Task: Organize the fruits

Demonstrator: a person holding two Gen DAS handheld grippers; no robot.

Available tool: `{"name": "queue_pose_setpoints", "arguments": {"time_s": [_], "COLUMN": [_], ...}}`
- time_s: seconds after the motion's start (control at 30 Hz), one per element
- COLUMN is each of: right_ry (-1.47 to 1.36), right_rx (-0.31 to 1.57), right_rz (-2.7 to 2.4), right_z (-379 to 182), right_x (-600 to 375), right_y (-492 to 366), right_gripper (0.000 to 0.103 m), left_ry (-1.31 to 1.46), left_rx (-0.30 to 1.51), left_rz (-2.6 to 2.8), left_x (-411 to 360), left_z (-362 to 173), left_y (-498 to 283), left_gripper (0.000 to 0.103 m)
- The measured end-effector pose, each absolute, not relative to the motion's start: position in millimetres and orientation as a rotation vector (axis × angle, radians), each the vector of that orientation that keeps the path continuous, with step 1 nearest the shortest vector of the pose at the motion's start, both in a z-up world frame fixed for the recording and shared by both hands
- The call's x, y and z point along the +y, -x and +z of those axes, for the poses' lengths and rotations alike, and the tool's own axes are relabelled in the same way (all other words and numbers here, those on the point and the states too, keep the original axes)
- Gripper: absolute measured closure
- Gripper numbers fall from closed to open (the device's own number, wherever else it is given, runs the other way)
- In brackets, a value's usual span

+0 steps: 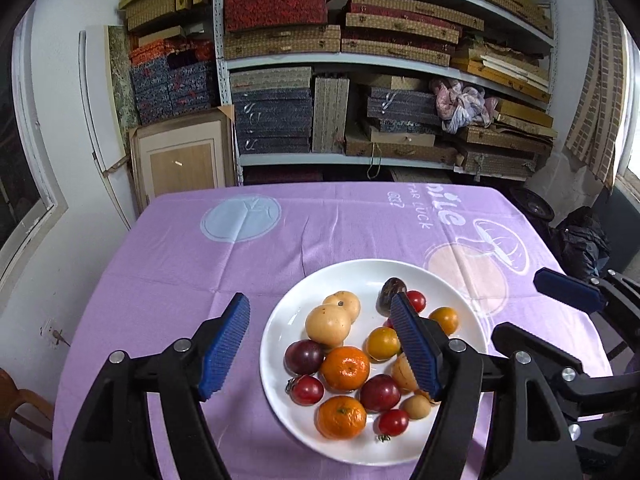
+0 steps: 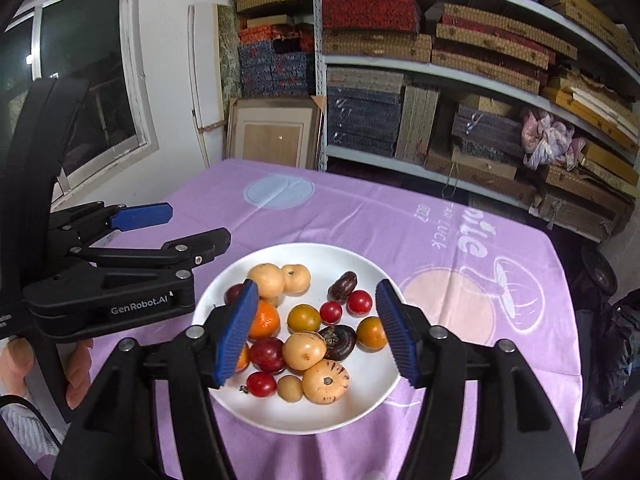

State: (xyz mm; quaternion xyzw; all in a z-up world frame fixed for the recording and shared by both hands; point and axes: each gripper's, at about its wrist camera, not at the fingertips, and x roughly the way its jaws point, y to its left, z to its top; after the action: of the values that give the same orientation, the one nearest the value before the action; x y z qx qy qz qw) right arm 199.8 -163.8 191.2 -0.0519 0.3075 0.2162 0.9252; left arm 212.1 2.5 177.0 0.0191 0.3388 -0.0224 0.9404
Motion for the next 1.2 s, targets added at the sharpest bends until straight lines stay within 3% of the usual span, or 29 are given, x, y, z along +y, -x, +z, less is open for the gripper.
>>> {"name": "queue_pose_setpoints", "arguments": {"time_s": [0.07, 0.17, 0.37, 0.43, 0.6, 0.9, 1.2], "right_ry": [0.099, 0.104, 0.11, 0.103, 0.116, 0.05, 0.034], "right_rx": [0.581, 0.513, 0.471, 0.478, 0.538, 0.742, 0.793], "right_rz": [0.46, 0.477, 0.518, 0.525, 0.49, 0.376, 0.31], "right_z": [214.0, 237.7, 237.4, 225.5, 173.3, 66.0, 40.3], "right_x": [-169.8, -175.7, -182.0, -184.4, -183.6, -195.5, -189.0], "right_y": [-170.1, -120.2, -35.6, -14.6, 16.7, 5.8, -29.0], "right_gripper": [0.036, 0.024, 0.014, 0.009, 0.008, 0.006, 0.006], "left_ry": [-0.049, -0.073, -0.089, -0.078, -0.079, -0.007, 0.005], "left_rx": [0.652, 0.583, 0.586, 0.602, 0.648, 0.765, 0.827], "left_rz": [-0.052, -0.035, -0.06, -0.068, -0.058, 0.035, 0.069], "left_x": [2.8, 3.1, 6.9, 8.7, 7.7, 14.6, 18.1], "left_z": [195.2, 215.8, 212.2, 198.5, 147.7, 50.9, 18.9], "left_y": [-185.1, -141.4, -73.6, -56.1, -24.2, -8.6, -34.9], "left_gripper": [0.016, 0.007, 0.007, 0.006, 0.005, 0.005, 0.005]}}
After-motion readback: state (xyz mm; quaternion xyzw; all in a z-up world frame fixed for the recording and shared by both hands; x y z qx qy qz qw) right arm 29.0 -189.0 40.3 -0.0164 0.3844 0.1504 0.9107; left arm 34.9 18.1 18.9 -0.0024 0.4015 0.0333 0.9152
